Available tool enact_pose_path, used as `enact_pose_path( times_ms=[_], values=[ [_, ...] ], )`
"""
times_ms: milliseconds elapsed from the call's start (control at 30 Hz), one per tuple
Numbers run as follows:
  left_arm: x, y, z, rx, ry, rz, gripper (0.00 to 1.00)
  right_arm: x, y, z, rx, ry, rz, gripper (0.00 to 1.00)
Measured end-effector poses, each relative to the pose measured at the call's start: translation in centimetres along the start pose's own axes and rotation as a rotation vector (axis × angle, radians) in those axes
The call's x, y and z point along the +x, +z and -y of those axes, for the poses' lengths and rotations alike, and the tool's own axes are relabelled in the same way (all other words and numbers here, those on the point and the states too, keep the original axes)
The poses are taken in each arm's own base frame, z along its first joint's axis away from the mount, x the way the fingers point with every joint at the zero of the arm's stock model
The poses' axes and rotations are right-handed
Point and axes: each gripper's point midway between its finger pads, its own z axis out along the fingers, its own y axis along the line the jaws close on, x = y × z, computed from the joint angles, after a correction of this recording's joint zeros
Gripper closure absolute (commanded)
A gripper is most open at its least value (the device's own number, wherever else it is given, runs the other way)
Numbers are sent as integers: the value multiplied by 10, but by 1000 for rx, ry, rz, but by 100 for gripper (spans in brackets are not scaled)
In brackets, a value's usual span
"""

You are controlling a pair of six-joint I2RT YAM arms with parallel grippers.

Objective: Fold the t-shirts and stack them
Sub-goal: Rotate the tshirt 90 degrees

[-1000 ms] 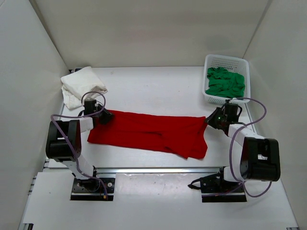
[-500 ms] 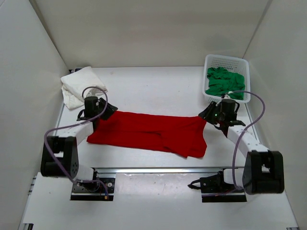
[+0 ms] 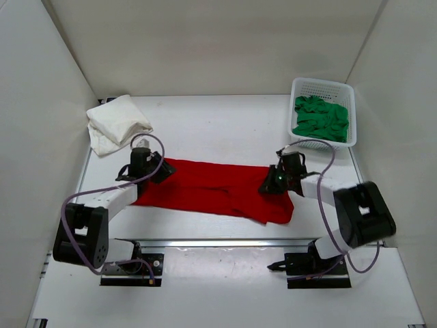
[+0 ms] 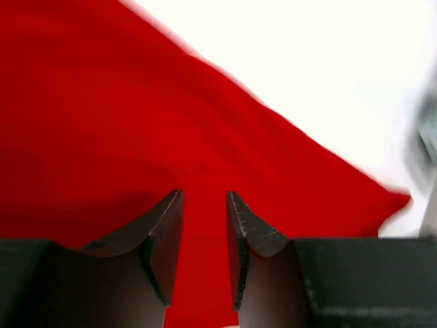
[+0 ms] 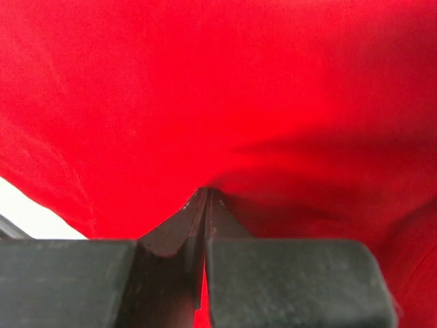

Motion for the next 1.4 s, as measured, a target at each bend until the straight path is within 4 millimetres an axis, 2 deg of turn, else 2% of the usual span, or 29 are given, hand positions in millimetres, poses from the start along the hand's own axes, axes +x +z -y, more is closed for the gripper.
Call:
enact_pose_path(
  times_ms=[33, 100, 200, 267, 400, 467, 533, 567, 633, 700, 733, 767, 800, 867, 933, 967, 1033, 1100, 1167, 1233, 1333, 1400],
  values=[
    [2, -2, 13, 30, 34, -4, 56, -2, 8, -5, -14, 8, -28, 100],
    [2, -9, 41, 88, 101, -5, 56, -23, 25, -14, -25, 3, -39, 100],
    [-5, -21, 69, 154, 168, 13, 57, -72, 63, -37, -59, -22, -34, 100],
    [-8, -29, 74, 170, 188, 24, 56, -114, 93, -54, -72, -52, -19, 99],
    [-6, -44, 71, 167, 209, 13, 53, -215, 154, -105, -127, -152, 68, 99],
    [-1, -49, 66, 152, 228, -4, 53, -251, 164, -130, -131, -215, 110, 96],
    [5, -51, 59, 135, 245, -23, 58, -273, 152, -161, -155, -271, 155, 92],
    [8, -51, 55, 127, 248, -34, 59, -276, 137, -176, -168, -295, 164, 90],
    [17, -50, 46, 111, 259, -69, 63, -269, 101, -199, -178, -352, 169, 90],
    [26, -48, 38, 92, 265, -117, 69, -247, 56, -217, -181, -405, 176, 88],
    [31, -47, 34, 84, 267, -143, 71, -230, 35, -224, -195, -423, 176, 88],
    [35, -46, 30, 77, 267, -171, 75, -208, 15, -230, -220, -439, 173, 97],
    [39, -46, 27, 73, 267, -194, 76, -186, -4, -234, -258, -449, 182, 100],
    [44, -47, 23, 63, 274, -230, 83, -134, -26, -234, -340, -448, 154, 100],
    [43, -49, 23, 58, 292, -239, 83, -91, -25, -220, -381, -423, 102, 100],
    [41, -50, 27, 65, 304, -236, 82, -76, -17, -208, -373, -405, 68, 100],
    [36, -52, 39, 91, 328, -224, 81, -51, 8, -176, -320, -356, -6, 100],
    [33, -52, 49, 121, 342, -208, 81, -32, 31, -136, -245, -295, -79, 100],
    [35, -52, 53, 135, 347, -211, 80, -31, 46, -99, -179, -225, -109, 100],
    [37, -52, 57, 151, 350, -213, 80, -45, 55, -70, -129, -162, -95, 100],
    [39, -51, 62, 169, 349, -213, 80, -68, 63, -41, -88, -104, -47, 100],
    [39, -51, 66, 180, 351, -210, 80, -81, 68, -35, -89, -75, -32, 100]
  ],
)
